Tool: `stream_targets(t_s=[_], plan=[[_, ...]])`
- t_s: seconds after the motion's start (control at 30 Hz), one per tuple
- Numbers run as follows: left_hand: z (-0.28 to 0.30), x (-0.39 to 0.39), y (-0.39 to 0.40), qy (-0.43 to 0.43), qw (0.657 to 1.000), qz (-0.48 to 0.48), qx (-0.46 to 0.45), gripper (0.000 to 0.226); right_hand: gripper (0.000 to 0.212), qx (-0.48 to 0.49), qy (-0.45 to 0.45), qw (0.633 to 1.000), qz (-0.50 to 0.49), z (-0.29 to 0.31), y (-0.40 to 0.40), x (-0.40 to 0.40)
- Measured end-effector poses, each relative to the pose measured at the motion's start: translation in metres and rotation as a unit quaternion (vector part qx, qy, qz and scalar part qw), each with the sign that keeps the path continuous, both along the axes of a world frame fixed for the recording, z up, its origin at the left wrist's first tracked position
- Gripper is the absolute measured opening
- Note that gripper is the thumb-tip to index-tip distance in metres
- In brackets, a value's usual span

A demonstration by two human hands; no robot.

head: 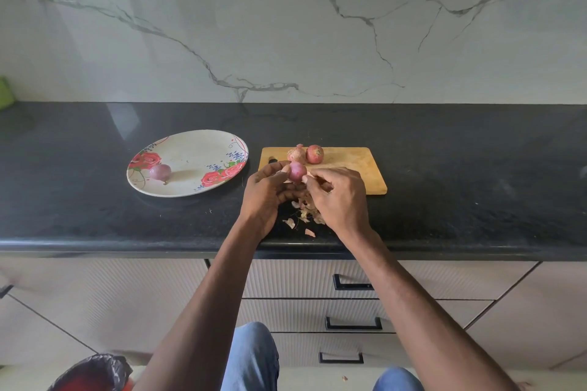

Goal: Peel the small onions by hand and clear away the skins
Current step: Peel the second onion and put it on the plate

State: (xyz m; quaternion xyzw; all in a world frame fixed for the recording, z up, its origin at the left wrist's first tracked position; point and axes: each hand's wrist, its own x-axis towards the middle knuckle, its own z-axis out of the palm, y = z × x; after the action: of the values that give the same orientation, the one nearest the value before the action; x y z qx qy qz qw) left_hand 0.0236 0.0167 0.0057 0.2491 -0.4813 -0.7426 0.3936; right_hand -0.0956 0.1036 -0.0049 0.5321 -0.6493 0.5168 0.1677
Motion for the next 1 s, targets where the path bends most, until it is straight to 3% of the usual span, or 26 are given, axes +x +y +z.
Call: stream_targets(t_s=[0.13, 0.47, 0.8, 1.0], plan=[[0.0024, -0.0005, 0.0027, 0.016, 1.000, -0.011, 0.003, 0.014, 0.030, 0.010, -0.034, 0.998, 0.045, -0.0008, -0.0016, -0.0023], [0.0015, 0.0004, 0.0047, -0.009, 0.999, -0.019, -0.035, 0.018, 0.024, -0.002, -0.010, 0.997, 0.075, -0.0002, -0.0015, -0.0035], [-0.0001, 0.0028, 0.0022, -0.045, 0.998, 0.003, -0.039, 0.018, 0.031, 0.015, -0.008, 0.996, 0.091, 0.0002, -0.0020, -0.0023], [-0.0009, 0.0034, 0.0008, -0.058, 0.997, 0.007, -0.050, 0.023, 0.021, 0.005, 0.010, 0.995, 0.094, -0.0004, 0.0001, -0.0020]])
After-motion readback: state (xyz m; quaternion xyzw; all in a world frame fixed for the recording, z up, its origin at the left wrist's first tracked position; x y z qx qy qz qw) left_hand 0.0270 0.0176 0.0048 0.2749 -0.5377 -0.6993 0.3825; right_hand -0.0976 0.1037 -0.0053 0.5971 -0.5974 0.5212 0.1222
